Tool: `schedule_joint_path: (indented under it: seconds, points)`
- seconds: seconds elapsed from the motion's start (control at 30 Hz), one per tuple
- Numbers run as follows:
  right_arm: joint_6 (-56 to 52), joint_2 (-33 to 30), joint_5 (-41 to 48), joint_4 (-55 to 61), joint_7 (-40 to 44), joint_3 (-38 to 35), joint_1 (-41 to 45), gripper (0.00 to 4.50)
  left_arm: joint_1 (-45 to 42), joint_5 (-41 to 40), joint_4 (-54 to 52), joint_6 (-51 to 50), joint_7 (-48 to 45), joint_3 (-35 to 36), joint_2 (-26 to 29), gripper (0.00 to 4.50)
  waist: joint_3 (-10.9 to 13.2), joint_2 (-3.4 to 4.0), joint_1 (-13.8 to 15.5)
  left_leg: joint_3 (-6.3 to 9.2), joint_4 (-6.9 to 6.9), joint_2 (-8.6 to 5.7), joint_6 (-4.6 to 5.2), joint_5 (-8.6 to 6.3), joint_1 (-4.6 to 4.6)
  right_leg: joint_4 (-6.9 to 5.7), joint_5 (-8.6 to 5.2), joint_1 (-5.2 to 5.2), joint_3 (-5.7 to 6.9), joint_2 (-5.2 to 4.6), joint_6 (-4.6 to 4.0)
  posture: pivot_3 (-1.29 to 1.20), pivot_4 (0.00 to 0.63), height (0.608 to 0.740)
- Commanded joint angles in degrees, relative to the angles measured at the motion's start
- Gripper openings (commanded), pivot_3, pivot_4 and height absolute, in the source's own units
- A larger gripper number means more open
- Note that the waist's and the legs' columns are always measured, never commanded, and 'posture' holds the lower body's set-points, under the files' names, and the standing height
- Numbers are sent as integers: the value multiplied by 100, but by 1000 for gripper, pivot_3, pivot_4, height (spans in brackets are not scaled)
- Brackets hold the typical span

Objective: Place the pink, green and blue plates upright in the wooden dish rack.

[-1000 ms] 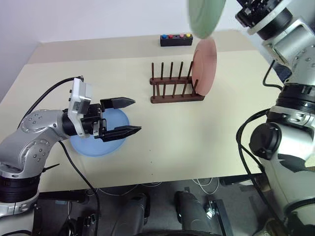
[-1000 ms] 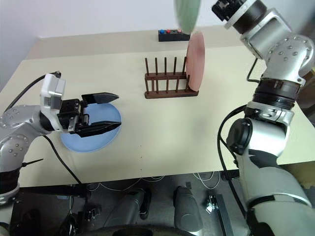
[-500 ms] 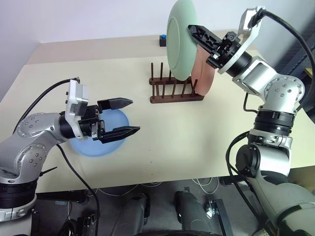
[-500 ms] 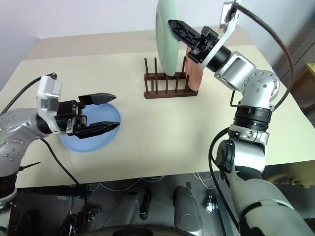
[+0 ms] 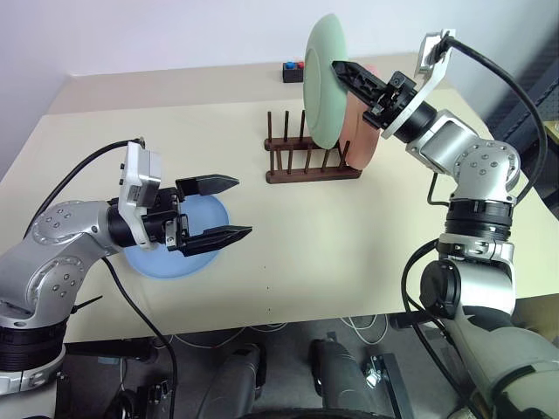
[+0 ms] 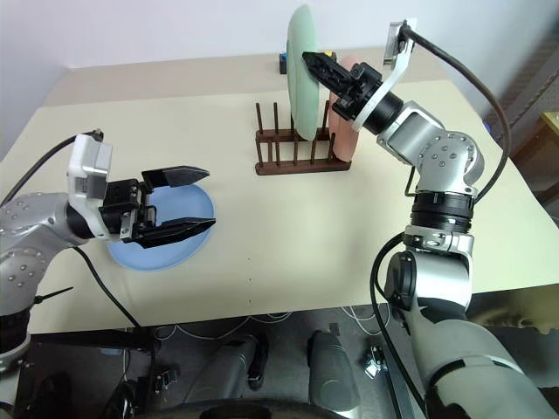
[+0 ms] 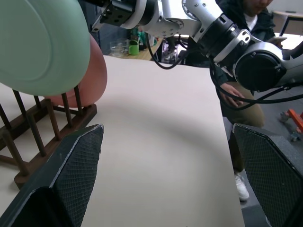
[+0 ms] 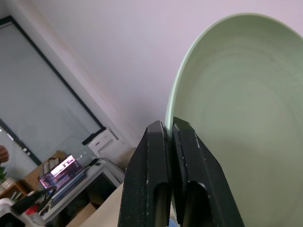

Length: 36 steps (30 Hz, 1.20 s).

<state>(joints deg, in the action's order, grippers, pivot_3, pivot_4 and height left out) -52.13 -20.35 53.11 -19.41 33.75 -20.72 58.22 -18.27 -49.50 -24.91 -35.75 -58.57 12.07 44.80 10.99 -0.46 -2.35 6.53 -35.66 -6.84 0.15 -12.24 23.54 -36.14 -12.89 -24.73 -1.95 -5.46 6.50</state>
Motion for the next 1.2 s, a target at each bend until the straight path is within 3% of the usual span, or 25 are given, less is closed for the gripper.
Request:
schedule_joint_path:
  seconds: [0.03, 0.5, 0.6, 0.83, 1.2]
  points:
    - [216, -89, -76, 31, 101, -50, 108, 27, 5, -127, -137, 8, -10, 133, 64, 4500, 0, 0, 0, 0, 0, 0, 0, 0, 0, 0, 0, 0, 0, 0, 0, 0, 150, 740]
    - [639, 5, -623, -684, 364, 100, 142, 27, 0, -100, -131, -7, 37, 179, 104, 4500, 0, 0, 9, 0, 0, 0, 0, 0, 0, 1, 0, 1, 0, 5, 0, 0, 150, 740]
    - [641, -11, -683, -766, 371, 92, 163, 986, 34, -112, -164, -13, 52, 205, 111, 4500, 0, 0, 6, 0, 0, -1, 0, 0, 0, 1, 0, 1, 0, 5, 0, 0, 150, 740]
    - [715, -27, -765, -747, 361, 81, 278, 4466, 57, -135, -190, -17, 84, 224, 108, 4500, 0, 0, -5, 0, 1, 0, 0, 0, 0, 1, 0, 0, 0, 2, 0, 0, 150, 740]
    - [771, -285, -908, -194, 572, 262, 372, 4466, 24, -177, -166, -5, 98, 174, 107, 4500, 0, 0, -1, 0, 1, 0, 0, 0, 0, 1, 0, 0, 0, 4, 0, 0, 150, 740]
